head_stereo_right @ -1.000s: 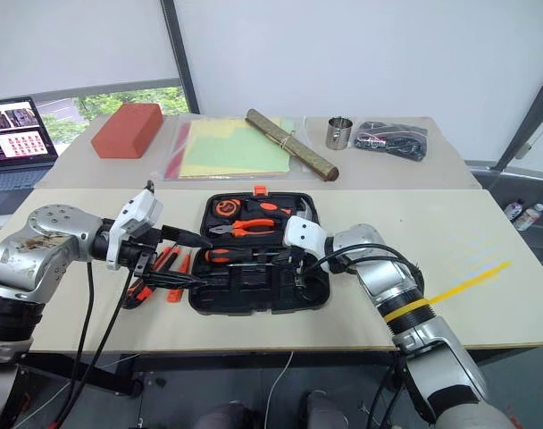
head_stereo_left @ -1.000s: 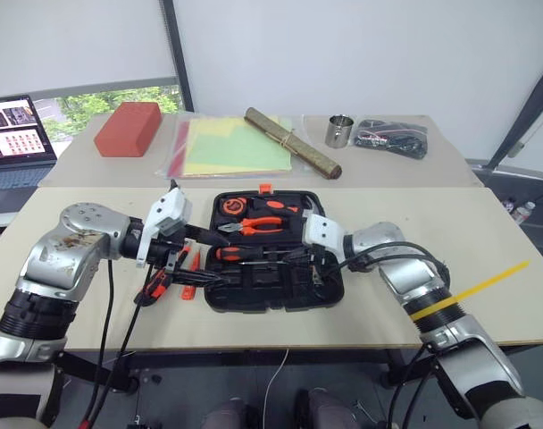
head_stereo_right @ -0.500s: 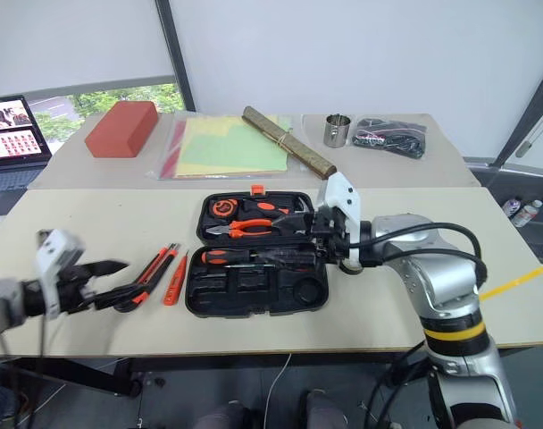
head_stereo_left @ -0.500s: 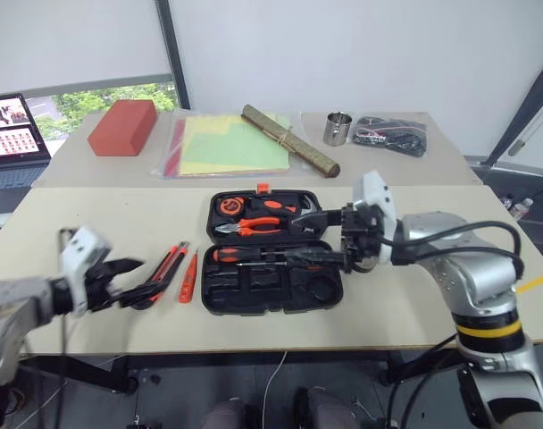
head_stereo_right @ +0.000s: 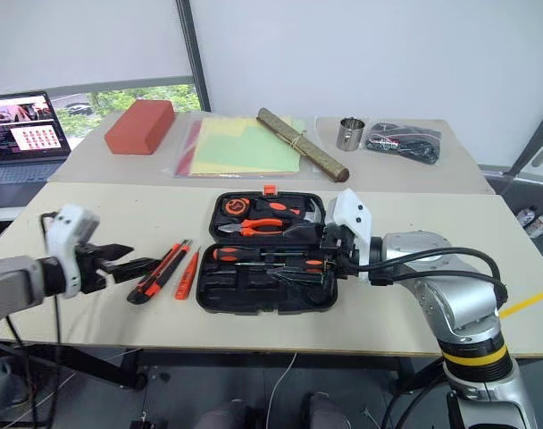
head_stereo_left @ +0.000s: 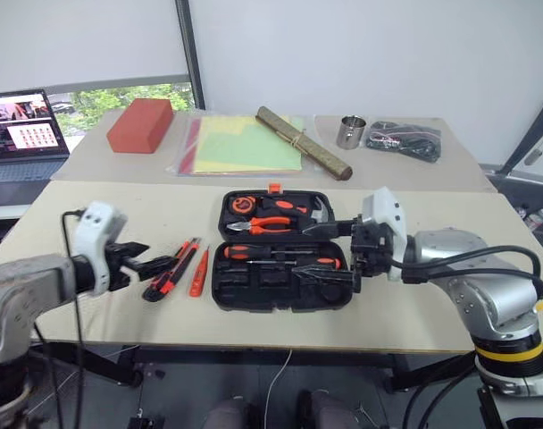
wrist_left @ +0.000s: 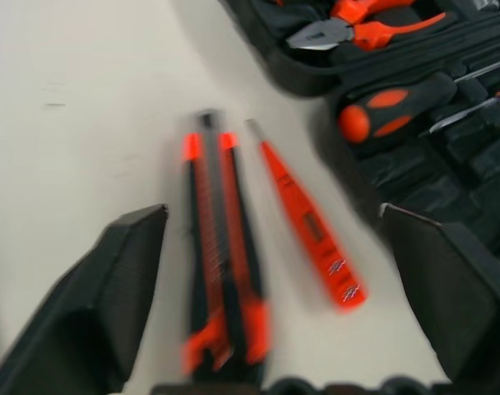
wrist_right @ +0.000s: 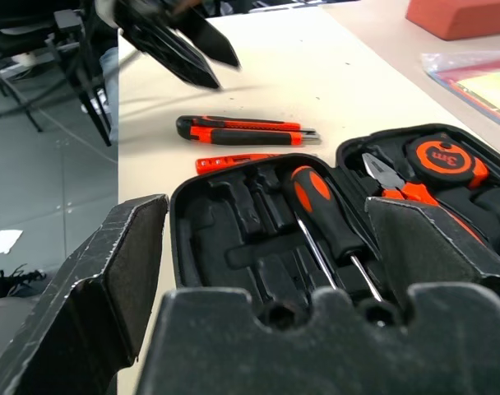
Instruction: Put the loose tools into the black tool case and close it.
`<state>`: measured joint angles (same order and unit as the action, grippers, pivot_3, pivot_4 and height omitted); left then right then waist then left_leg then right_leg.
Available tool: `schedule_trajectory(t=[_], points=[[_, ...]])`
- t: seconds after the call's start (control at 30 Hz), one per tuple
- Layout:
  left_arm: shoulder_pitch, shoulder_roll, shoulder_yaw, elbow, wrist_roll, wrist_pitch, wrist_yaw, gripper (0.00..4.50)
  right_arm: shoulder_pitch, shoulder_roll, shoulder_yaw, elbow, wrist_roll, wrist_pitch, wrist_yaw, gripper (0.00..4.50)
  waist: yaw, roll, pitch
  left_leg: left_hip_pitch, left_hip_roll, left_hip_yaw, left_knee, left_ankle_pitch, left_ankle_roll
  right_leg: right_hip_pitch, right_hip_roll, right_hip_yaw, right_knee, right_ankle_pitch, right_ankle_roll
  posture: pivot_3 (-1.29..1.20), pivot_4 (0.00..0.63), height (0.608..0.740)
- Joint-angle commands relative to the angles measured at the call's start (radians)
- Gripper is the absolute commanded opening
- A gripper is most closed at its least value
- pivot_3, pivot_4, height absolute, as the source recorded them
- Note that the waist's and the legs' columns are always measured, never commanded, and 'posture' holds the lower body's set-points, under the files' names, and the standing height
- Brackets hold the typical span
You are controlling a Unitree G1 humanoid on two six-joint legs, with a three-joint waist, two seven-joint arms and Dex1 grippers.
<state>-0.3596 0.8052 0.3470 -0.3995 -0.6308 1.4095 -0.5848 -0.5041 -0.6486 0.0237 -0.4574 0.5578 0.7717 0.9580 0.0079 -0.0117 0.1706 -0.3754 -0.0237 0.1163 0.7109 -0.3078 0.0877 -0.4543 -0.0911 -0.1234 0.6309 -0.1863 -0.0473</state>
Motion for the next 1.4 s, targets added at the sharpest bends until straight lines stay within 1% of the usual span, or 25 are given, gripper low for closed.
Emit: schedule_trajectory(t=[0.03,0.07,0.13,0.27,0.33,0.47,0.57,0.67,0.73,0.83,0.9,1.0,1.1,1.13,1.23,1.3,1.33,1.4], points=[[-0.084,-0.032,-0.05,-0.077,-0.013,0.135,0.082,2.79,0.01,-0.009,-0.028,-0.049,0.025,-0.002,-0.033,4.5,-0.005,0.0,0.0,0.0,0.0,0.0,0.0,0.002,0.003,0.0,0.001,0.0,-0.001,-0.001,-0.001,0.0,0.15,0.737],[-0.097,-0.045,-0.055,-0.08,-0.023,0.171,0.095,2.53,0.013,-0.01,-0.029,-0.051,0.027,-0.002,-0.04,4.5,-0.005,0.0,0.0,0.0,0.001,0.0,0.0,0.003,0.005,0.0,0.001,0.0,-0.001,-0.001,-0.001,0.0,0.15,0.737],[-0.11,-0.06,-0.101,-0.078,-0.014,0.205,0.151,1.8,0.019,-0.014,-0.033,-0.057,0.032,-0.002,-0.052,4.5,-0.005,0.0,0.0,0.0,0.001,0.0,-0.001,0.003,0.004,0.0,0.001,0.0,-0.001,-0.001,-0.001,0.0,0.15,0.737],[-0.125,-0.101,-0.136,-0.049,-0.014,0.205,0.232,1.8,0.027,-0.025,-0.041,-0.063,0.041,0.001,-0.069,4.5,-0.002,-0.001,0.0,0.001,0.001,0.0,-0.001,0.0,-0.001,0.001,0.001,0.001,0.0,-0.003,0.002,0.0,0.15,0.737],[-0.125,-0.116,-0.148,-0.032,-0.016,0.205,0.264,1.8,0.029,-0.031,-0.044,-0.065,0.044,0.001,-0.072,4.5,0.001,-0.001,0.0,0.002,0.001,0.0,0.0,0.0,-0.002,0.001,0.0,0.001,0.0,-0.003,0.002,0.0,0.15,0.737],[-0.141,-0.181,-0.188,-0.008,-0.011,0.205,0.295,1.8,0.025,-0.041,-0.052,-0.065,0.059,0.004,-0.085,4.5,0.004,-0.001,0.0,0.002,0.001,0.0,0.0,0.0,-0.002,0.001,0.0,0.001,0.0,-0.002,0.002,0.0,0.15,0.737],[-0.151,-0.198,-0.229,0.022,0.023,0.205,0.309,1.8,0.021,-0.046,-0.053,-0.069,0.073,0.009,-0.096,4.5,0.005,-0.001,0.0,0.002,0.001,0.0,0.0,0.0,-0.002,0.002,0.0,0.001,0.0,-0.001,0.0,0.0,0.15,0.737],[-0.158,-0.227,-0.261,0.096,0.062,0.189,0.325,1.8,0.028,-0.055,-0.054,-0.084,0.088,0.013,-0.098,4.5,0.007,-0.001,0.0,0.002,0.001,0.0,0.0,0.0,-0.002,0.002,0.0,0.001,0.0,-0.001,0.0,0.0,0.15,0.737],[-0.16,-0.229,-0.279,0.124,0.084,0.175,0.327,1.8,0.034,-0.064,-0.054,-0.094,0.097,0.015,-0.093,4.5,0.009,0.0,0.0,0.005,0.001,0.0,0.0,0.0,-0.002,0.006,0.0,0.001,0.0,-0.002,0.001,0.0,0.15,0.737],[-0.158,-0.227,-0.283,0.145,0.097,0.162,0.317,1.13,0.054,-0.088,-0.065,-0.125,0.136,0.023,-0.069,4.5,0.012,0.0,0.0,0.013,0.001,-0.001,0.0,0.0,-0.002,0.015,0.0,0.0,-0.001,-0.006,0.007,0.0,0.15,0.737],[-0.164,-0.227,-0.27,0.155,0.099,0.164,0.307,0.45,0.068,-0.104,-0.073,-0.141,0.162,0.034,-0.059,4.5,0.013,0.0,0.0,0.014,0.001,-0.001,0.0,0.0,-0.002,0.016,-0.001,0.0,-0.002,-0.006,0.007,0.0,0.15,0.737],[-0.185,-0.209,-0.238,0.167,0.101,0.178,0.294,0.41,0.092,-0.127,-0.088,-0.161,0.204,0.055,-0.052,4.5,0.015,0.0,0.0,0.014,0.002,-0.001,-0.001,-0.001,-0.002,0.015,-0.002,0.001,-0.001,-0.006,0.007,0.0,0.15,0.737],[-0.223,-0.171,-0.201,0.166,0.087,0.196,0.264,0.41,0.108,-0.144,-0.103,-0.171,0.247,0.074,-0.052,4.5,0.015,-0.001,0.0,0.013,0.002,-0.001,-0.001,-0.001,-0.003,0.014,-0.002,0.0,-0.001,-0.006,0.007,0.0,0.15,0.737],[-0.242,-0.152,-0.19,0.167,0.077,0.2,0.246,0.41,0.114,-0.151,-0.106,-0.174,0.256,0.077,-0.049,4.5,0.014,-0.001,0.001,0.013,0.002,-0.001,-0.001,-0.001,-0.003,0.013,-0.001,0.0,-0.001,-0.005,0.007,0.0,0.15,0.737],[-0.279,-0.064,-0.192,0.152,0.014,0.145,0.122,0.4,0.133,-0.178,-0.107,-0.178,0.273,0.083,-0.036,4.5,0.013,-0.002,0.001,0.008,0.002,-0.001,-0.001,-0.001,-0.003,0.009,-0.001,0.0,0.0,-0.005,0.006,0.0,0.15,0.737],[-0.276,0.04,-0.247,0.125,0.006,0.033,-0.002,0.4,0.147,-0.2,-0.1,-0.179,0.277,0.081,-0.018,4.5,0.013,-0.002,0.001,0.004,0.002,-0.001,-0.001,0.0,-0.003,0.004,-0.001,0.0,0.0,-0.001,-0.001,0.0,0.15,0.737],[-0.272,0.097,-0.282,0.125,0.025,-0.054,-0.07,0.4,0.152,-0.209,-0.095,-0.179,0.274,0.077,-0.01,4.5,0.013,-0.002,0.001,0.003,0.002,-0.001,-0.001,0.0,-0.003,0.003,-0.001,0.0,0.0,-0.001,-0.001,0.0,0.15,0.737],[-0.274,0.182,-0.333,0.147,0.067,-0.24,-0.211,0.4,0.156,-0.219,-0.084,-0.18,0.261,0.063,-0.003,4.5,0.012,-0.002,0.001,0.003,0.001,0.0,-0.001,0.0,-0.003,0.002,-0.001,0.0,-0.001,-0.001,-0.001,0.0,0.15,0.737]])
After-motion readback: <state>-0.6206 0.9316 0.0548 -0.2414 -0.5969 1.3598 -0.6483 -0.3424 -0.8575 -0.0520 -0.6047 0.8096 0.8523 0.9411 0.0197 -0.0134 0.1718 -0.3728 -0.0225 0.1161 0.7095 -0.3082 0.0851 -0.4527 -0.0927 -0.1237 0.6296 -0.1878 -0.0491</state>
